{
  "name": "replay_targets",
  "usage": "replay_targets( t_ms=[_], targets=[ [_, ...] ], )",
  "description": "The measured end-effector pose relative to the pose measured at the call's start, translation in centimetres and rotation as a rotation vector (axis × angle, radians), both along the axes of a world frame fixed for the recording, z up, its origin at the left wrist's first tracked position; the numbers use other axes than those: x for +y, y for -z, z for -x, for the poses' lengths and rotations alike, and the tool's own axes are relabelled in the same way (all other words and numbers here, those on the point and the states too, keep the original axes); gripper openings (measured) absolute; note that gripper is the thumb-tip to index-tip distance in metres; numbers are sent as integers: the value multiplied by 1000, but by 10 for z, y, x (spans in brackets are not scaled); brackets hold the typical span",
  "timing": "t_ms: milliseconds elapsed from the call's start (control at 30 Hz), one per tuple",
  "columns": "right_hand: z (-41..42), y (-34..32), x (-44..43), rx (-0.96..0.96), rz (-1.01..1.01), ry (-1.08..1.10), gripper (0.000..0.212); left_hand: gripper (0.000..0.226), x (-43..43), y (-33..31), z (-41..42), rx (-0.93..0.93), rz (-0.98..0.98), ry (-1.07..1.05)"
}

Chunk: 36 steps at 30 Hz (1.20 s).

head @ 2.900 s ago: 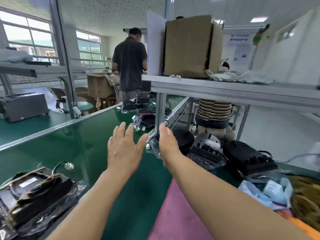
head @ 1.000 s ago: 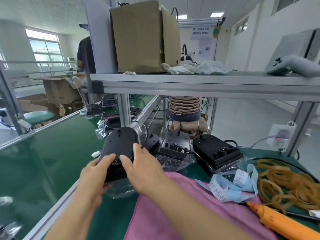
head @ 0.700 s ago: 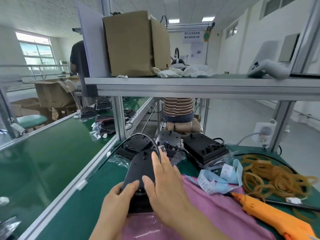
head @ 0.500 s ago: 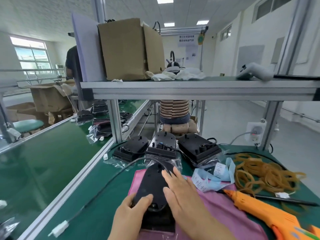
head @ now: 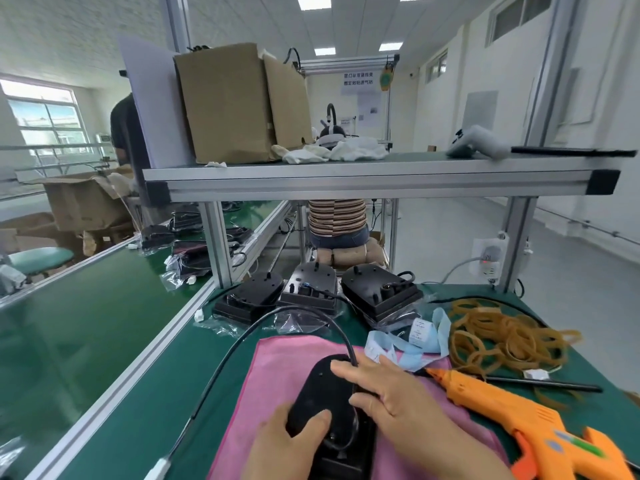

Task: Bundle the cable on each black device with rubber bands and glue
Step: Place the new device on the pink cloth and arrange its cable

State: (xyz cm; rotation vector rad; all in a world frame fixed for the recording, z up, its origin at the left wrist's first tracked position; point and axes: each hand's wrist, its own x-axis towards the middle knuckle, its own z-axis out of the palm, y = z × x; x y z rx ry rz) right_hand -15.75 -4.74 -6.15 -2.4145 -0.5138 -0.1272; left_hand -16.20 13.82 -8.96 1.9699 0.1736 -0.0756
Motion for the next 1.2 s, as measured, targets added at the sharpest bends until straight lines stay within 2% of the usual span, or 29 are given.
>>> replay_targets(
  t_ms=[267,367,467,600,767,900,1033,1100,1200],
  targets=[
    [-8,9,9,-88,-24,56,47,55,-7,4,2,-82,-331,95],
    [-6,17,9,-67,-100,231,42,60,-9,4,2,-77,-422,111],
    [1,27,4,45,-100,395,45,70,-16,2,4,-30,-608,119],
    [-3,31,-3,150,-99,333,68,75,-24,-2,10,-27,-734,138],
    [-16,27,-14,193,-26,276,64,72,-24,-2,10,-36,-800,149],
    [-22,28,-12,159,-8,178,61,83,-17,-6,4,1,-879,256],
    [-24,29,-13,146,12,154,61,76,4,-25,-16,157,-1013,364],
    [-24,30,-11,129,57,155,60,71,10,-27,-36,164,-879,317],
    [-24,31,-11,121,95,164,58,45,11,-16,-68,56,-378,175]
  ],
)
